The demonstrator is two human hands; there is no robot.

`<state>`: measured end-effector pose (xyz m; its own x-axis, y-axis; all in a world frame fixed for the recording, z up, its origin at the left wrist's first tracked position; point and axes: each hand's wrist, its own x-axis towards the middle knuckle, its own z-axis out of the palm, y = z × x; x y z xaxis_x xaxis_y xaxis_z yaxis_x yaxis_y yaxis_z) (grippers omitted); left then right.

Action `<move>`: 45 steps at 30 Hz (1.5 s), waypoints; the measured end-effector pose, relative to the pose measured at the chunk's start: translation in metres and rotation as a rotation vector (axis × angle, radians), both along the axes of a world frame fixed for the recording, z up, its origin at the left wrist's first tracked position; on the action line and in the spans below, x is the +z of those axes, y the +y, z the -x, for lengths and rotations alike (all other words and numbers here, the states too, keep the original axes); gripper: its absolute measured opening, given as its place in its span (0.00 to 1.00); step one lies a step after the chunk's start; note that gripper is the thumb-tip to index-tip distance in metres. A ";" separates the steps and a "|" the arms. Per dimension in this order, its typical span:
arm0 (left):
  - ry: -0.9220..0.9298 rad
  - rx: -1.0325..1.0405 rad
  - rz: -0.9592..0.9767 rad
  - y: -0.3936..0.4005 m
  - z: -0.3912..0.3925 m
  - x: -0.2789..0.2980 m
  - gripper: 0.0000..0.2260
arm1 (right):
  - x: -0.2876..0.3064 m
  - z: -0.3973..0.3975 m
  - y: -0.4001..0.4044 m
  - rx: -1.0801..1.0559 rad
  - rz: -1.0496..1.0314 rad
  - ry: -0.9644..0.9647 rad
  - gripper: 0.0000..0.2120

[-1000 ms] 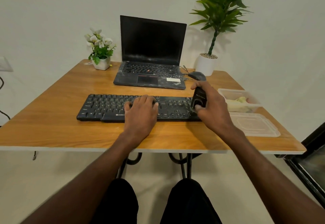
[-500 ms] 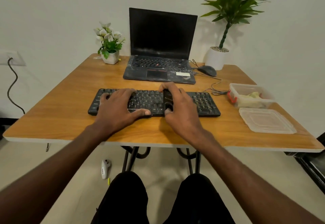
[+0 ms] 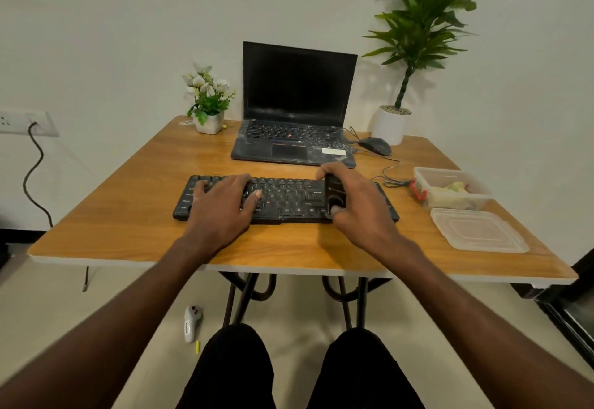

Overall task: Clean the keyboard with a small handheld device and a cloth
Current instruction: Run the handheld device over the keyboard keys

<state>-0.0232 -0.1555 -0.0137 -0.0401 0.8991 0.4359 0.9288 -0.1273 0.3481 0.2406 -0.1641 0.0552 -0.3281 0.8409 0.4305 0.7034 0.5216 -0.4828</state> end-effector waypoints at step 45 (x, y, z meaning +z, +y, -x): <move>-0.278 -0.452 -0.067 0.032 -0.293 0.012 0.16 | 0.002 -0.234 0.014 -0.726 0.170 1.027 0.19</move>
<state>0.2697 -0.1231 -0.0016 0.2222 0.8239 0.5214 0.6499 -0.5238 0.5507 0.4743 -0.1503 0.0571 0.6492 0.7562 0.0817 0.0637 0.0530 -0.9966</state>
